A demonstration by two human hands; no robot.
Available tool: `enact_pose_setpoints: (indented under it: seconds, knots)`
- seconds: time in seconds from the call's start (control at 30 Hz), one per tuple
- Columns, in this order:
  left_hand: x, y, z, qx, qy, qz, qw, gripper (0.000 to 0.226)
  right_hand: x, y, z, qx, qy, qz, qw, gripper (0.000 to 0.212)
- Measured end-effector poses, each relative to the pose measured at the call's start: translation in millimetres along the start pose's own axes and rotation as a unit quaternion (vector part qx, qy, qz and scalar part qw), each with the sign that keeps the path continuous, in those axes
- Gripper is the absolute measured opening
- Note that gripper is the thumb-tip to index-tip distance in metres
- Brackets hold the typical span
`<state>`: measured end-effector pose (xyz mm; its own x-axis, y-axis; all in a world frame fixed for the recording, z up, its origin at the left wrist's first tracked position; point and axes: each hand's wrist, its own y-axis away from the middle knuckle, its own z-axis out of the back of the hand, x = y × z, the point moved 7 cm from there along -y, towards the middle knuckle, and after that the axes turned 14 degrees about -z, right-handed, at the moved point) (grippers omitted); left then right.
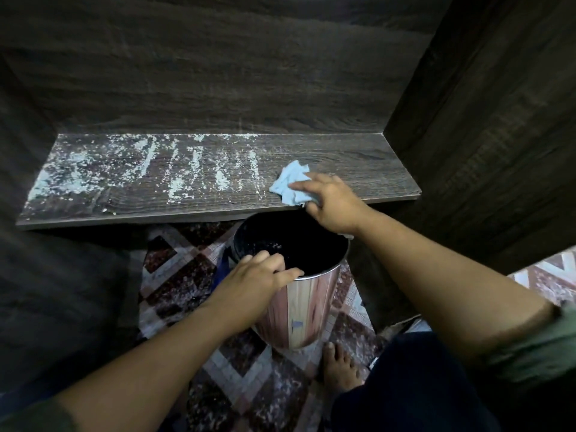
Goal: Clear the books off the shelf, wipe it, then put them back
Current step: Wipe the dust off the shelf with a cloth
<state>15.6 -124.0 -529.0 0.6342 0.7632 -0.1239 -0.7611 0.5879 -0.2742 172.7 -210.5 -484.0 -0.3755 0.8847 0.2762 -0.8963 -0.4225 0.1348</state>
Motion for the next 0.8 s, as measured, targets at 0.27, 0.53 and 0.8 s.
enact_pose_setpoints:
  seconds: [0.27, 0.53, 0.8]
  knots:
    - [-3, 0, -1, 0.002, 0.007, -0.006, 1.0, 0.068, 8, 34, 56, 0.038, -0.046, 0.011, 0.998, 0.029]
    - [-2, -6, 1, 0.006, 0.007, 0.002, 1.0, 0.072, 1, 40, 21, 0.009, 0.022, 0.022, 0.999, 0.039]
    - [4, -15, -4, 0.023, 0.041, 0.02, 0.999, 0.067, -11, -19, 56, -0.14, -0.082, -0.057, 0.985, 0.043]
